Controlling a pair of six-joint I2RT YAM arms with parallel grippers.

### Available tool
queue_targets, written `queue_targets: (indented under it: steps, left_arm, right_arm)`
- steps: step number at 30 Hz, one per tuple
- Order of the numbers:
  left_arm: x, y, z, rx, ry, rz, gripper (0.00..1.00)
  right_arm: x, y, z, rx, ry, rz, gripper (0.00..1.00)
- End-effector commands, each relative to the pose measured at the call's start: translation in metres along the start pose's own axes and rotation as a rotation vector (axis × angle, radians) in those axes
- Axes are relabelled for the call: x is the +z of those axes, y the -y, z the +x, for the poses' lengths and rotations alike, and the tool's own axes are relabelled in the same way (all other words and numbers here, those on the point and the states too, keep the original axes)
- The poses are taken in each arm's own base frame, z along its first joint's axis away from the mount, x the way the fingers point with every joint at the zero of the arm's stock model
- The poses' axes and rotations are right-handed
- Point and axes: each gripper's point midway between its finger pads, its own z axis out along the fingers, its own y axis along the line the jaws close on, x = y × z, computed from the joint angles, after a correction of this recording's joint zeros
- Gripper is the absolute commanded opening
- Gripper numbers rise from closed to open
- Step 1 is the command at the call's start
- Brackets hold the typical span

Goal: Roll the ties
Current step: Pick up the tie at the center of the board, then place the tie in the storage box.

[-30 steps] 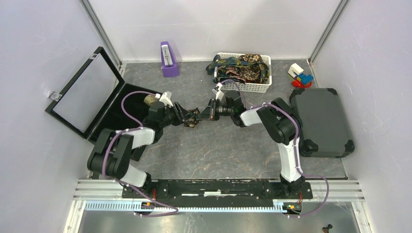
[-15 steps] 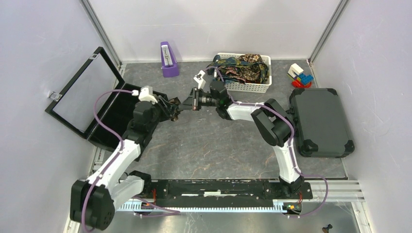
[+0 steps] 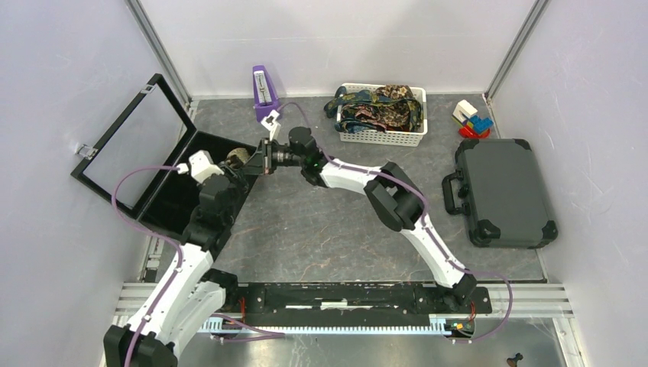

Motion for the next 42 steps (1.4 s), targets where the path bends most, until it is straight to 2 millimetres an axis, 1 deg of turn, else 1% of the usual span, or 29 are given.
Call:
queue_targets:
  steps: [1,5,7,8,9,10,12,15,16,17,19,21,22,23,24,25,28,29,31,33,35,38,42]
  left_arm:
    - [-0.001,-0.014,0.015,0.013,0.014,-0.032,0.46]
    - [0.002,-0.040,0.013,0.009,0.102,-0.144,0.46]
    - [0.006,-0.057,0.016,0.001,0.150,-0.213,0.48]
    - [0.008,-0.065,0.021,0.001,0.168,-0.245,0.49]
    - [0.011,-0.069,0.024,-0.007,0.185,-0.254,0.51]
    - [0.014,-0.070,0.026,-0.015,0.203,-0.249,0.52]
    - [0.018,-0.066,0.024,-0.016,0.221,-0.228,0.54]
    - [0.024,-0.072,0.017,-0.016,0.247,-0.273,0.55]
    - [0.028,-0.072,0.018,-0.015,0.234,-0.277,0.55]
    - [0.032,-0.070,0.019,-0.020,0.216,-0.268,0.55]
    - [0.039,-0.066,0.025,-0.052,0.181,-0.239,0.55]
    - [0.041,-0.064,0.030,-0.067,0.159,-0.233,0.54]
    - [0.042,-0.063,0.030,-0.068,0.156,-0.230,0.54]
    - [0.042,-0.063,0.030,-0.067,0.156,-0.227,0.54]
    - [0.042,-0.062,0.029,-0.066,0.163,-0.222,0.54]
    - [0.042,-0.063,0.028,-0.065,0.166,-0.222,0.55]
    - [0.045,-0.063,0.028,-0.060,0.157,-0.220,0.55]
    - [0.046,-0.063,0.028,-0.055,0.149,-0.216,0.55]
    - [0.048,-0.061,0.029,-0.052,0.135,-0.212,0.55]
    - [0.051,-0.057,0.029,-0.043,0.123,-0.199,0.55]
    - [0.052,-0.053,0.024,-0.033,0.116,-0.192,0.55]
    - [0.053,-0.051,0.018,-0.023,0.120,-0.186,0.55]
    - [0.056,-0.049,0.013,-0.016,0.120,-0.183,0.54]
  right_arm:
    - [0.034,-0.023,-0.010,-0.104,0.093,-0.041,0.04]
    - [0.042,-0.018,-0.007,-0.155,0.135,-0.036,0.08]
    - [0.050,-0.012,-0.003,-0.178,0.159,-0.042,0.09]
    - [0.055,-0.010,-0.003,-0.187,0.169,-0.045,0.10]
    - [0.060,-0.008,-0.003,-0.198,0.181,-0.059,0.11]
    - [0.064,-0.006,-0.003,-0.205,0.191,-0.060,0.12]
    - [0.069,-0.004,-0.009,-0.230,0.211,-0.070,0.13]
    - [0.067,0.000,-0.019,-0.288,0.239,-0.023,0.14]
    - [0.066,0.000,-0.022,-0.309,0.242,-0.007,0.13]
    - [0.064,0.002,-0.022,-0.315,0.239,0.010,0.13]
    - [0.059,0.001,-0.021,-0.323,0.231,0.015,0.13]
    - [0.050,-0.003,-0.021,-0.339,0.224,0.031,0.17]
    - [0.045,-0.003,-0.016,-0.345,0.215,0.036,0.25]
    - [0.040,-0.008,-0.017,-0.356,0.214,0.036,0.37]
    - [0.036,-0.009,-0.016,-0.365,0.205,0.042,0.48]
    - [0.033,-0.014,-0.017,-0.374,0.202,0.041,0.52]
    - [0.022,-0.030,-0.022,-0.394,0.199,0.027,0.63]
    - [0.018,-0.036,-0.023,-0.397,0.199,0.018,0.65]
    - [0.010,-0.056,-0.032,-0.416,0.210,-0.009,0.71]
    - [0.002,-0.070,-0.037,-0.432,0.213,-0.023,0.76]
    - [-0.006,-0.082,-0.040,-0.444,0.210,-0.030,0.78]
    - [-0.022,-0.096,-0.041,-0.448,0.211,-0.037,0.81]
    - [-0.046,-0.106,-0.034,-0.447,0.208,-0.037,0.82]
